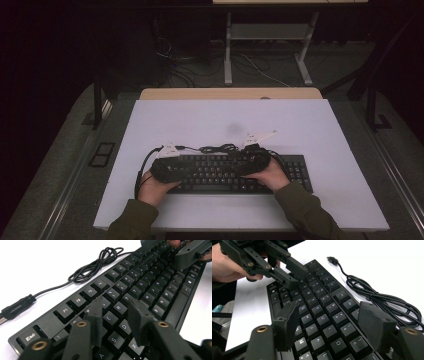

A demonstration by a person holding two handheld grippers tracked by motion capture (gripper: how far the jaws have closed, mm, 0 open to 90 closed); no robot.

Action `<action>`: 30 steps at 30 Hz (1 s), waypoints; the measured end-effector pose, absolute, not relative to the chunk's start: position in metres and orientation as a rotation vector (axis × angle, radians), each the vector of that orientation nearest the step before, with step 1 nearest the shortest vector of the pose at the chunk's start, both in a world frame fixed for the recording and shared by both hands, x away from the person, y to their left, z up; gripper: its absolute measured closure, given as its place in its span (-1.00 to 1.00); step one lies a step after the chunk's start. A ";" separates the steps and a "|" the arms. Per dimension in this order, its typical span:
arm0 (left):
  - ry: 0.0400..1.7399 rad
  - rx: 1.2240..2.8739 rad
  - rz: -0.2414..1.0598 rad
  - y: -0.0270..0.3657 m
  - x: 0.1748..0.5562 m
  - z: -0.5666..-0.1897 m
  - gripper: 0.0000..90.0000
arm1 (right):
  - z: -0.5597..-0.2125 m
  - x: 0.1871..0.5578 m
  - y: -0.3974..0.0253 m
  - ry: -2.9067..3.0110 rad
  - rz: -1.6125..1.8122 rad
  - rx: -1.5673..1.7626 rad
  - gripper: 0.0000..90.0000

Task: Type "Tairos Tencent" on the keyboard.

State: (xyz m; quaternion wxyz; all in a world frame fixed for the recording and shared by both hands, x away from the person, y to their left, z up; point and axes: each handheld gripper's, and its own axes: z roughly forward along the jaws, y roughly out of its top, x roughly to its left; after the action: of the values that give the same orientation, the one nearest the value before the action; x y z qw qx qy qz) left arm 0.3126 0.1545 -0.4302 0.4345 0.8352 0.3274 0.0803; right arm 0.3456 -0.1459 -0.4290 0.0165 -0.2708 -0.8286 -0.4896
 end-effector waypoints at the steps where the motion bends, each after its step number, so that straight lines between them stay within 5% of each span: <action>1: 0.818 2.074 0.201 0.154 0.312 -0.430 0.34 | -0.429 0.345 -0.146 -2.574 -1.520 -0.845 -0.24; 15: 0.835 2.055 0.214 0.155 0.310 -0.431 -0.21 | -0.428 0.339 -0.142 -2.599 -1.498 -0.799 0.37; 21: 0.848 2.045 0.218 0.156 0.310 -0.432 -0.32 | -0.429 0.336 -0.140 -2.605 -1.486 -0.781 0.74; 30: 0.860 2.046 0.224 0.155 0.310 -0.433 -0.44 | -0.434 0.331 -0.132 -2.625 -1.433 -0.725 0.99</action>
State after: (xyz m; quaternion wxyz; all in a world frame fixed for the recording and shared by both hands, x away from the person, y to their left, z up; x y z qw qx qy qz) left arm 0.3103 0.1549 -0.4330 0.4400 0.8236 0.3464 0.0900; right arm 0.3312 -0.1318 -0.4337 0.0319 -0.2354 -0.8526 -0.4655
